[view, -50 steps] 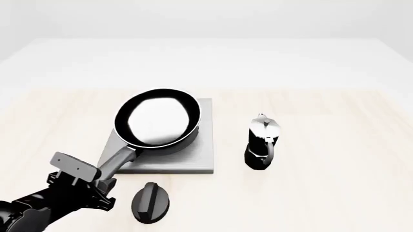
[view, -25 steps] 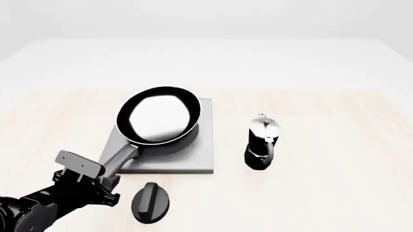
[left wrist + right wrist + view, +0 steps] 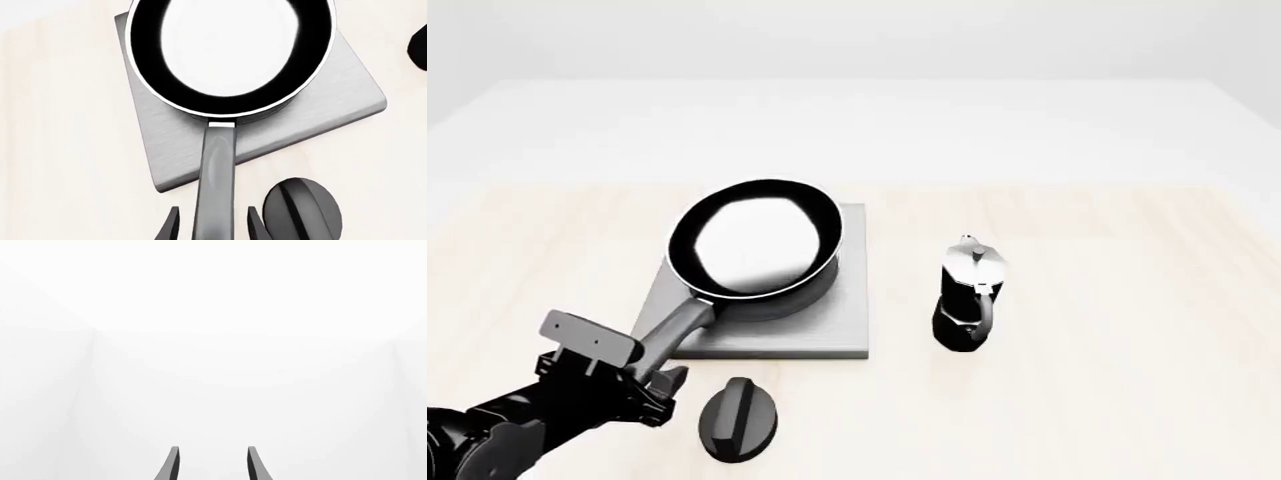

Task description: Put the frying pan on the stove.

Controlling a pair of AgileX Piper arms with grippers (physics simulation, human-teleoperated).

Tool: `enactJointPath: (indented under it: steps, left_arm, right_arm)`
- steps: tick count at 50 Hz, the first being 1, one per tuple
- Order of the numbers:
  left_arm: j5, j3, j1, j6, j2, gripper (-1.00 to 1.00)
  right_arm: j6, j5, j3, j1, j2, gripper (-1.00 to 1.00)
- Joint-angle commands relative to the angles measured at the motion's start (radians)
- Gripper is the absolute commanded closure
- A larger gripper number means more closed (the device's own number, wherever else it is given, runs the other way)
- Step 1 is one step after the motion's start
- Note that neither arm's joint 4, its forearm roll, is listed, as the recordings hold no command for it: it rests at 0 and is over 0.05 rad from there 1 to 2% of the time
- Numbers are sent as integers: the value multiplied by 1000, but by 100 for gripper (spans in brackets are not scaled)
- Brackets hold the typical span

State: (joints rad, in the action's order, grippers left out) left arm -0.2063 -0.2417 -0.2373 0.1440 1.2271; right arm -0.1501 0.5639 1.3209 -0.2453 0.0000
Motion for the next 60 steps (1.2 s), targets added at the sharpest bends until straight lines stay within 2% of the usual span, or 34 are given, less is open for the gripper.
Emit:
enactJointPath:
  steps: [1,8,22,35,41,50,60]
  left_arm:
    - [13,0,-1,2,-10,-100]
    - [25,3,-4,0,-27,-100]
    - [227,-80,9,12,-245,-100]
    - [353,-133,9,25,-377,-100]
    - [433,-190,8,40,-466,-100]
    - [567,-326,7,65,-603,-100]
    - [624,-414,18,48,-709,-100]
  right_arm:
    - [0,-1,-1,-2,0,-100]
    - [0,1,2,-3,0,-100]
    - [-2,-3,-6,-9,0,-100]
    - [2,3,4,-8,0,-100]
    - [3,7,10,-8,0,-100]
    - [5,8,14,-8,0,-100]
    - [8,12,21,-5,0,-100]
